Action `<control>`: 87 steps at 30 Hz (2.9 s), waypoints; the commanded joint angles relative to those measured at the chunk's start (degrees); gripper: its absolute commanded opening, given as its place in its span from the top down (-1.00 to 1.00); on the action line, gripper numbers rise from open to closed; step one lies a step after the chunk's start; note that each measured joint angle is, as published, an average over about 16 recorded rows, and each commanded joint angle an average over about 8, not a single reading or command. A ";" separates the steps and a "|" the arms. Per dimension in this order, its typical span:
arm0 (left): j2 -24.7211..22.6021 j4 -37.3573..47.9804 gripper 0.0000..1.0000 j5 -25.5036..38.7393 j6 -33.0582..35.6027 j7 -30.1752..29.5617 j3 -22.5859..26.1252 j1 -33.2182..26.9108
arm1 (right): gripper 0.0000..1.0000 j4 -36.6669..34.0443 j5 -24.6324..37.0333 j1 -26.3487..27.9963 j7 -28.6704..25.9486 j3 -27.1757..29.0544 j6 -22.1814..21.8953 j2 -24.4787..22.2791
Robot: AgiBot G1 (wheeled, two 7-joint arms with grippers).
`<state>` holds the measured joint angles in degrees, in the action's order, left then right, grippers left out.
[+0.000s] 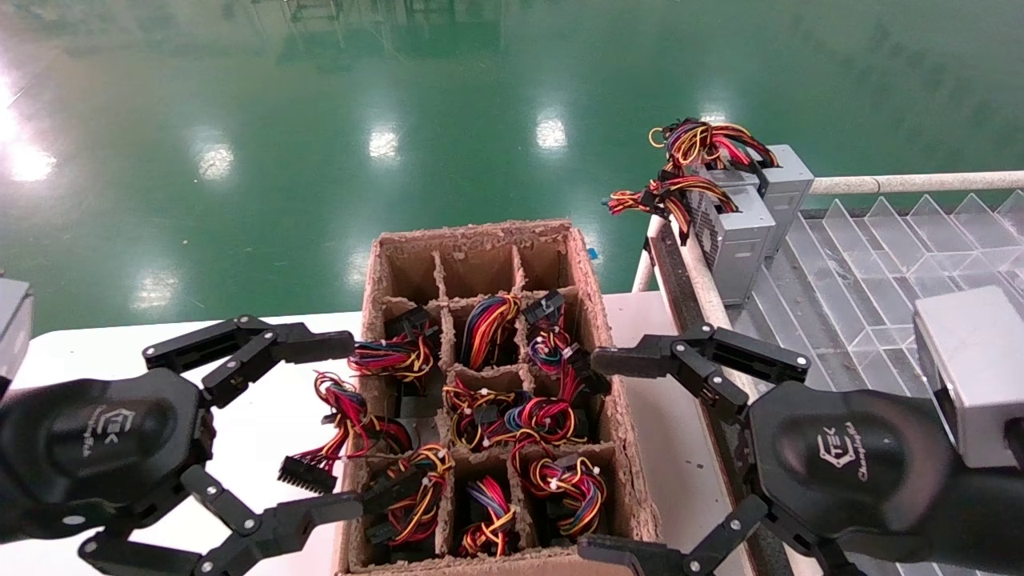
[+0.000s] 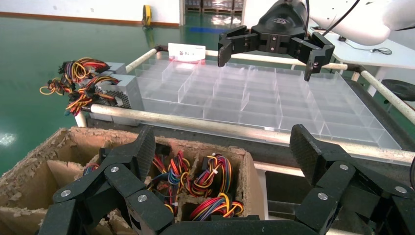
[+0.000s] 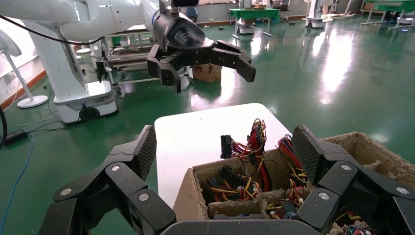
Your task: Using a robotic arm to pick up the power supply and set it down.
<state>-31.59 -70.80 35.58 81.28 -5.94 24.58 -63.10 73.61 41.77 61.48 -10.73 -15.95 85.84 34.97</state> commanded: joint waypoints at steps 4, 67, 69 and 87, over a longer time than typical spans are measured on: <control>0.00 0.00 -1.00 0.00 0.00 0.00 0.00 0.00 | -1.00 -0.02 0.03 0.02 -0.02 -0.02 -0.08 0.02; 0.00 0.00 -1.00 0.00 0.00 0.00 0.00 0.00 | -1.00 -0.06 0.12 0.09 -0.03 -0.09 -0.23 0.06; 0.00 0.00 -1.00 0.00 0.00 0.00 0.00 0.00 | -1.00 -0.06 0.12 0.09 -0.03 -0.09 -0.23 0.06; 0.00 0.00 -1.00 0.00 0.00 0.00 0.00 0.00 | -1.00 -0.06 0.12 0.09 -0.03 -0.09 -0.23 0.06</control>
<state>-31.59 -70.80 35.58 81.28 -5.94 24.58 -63.10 73.55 41.88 61.58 -10.75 -16.04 85.60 35.02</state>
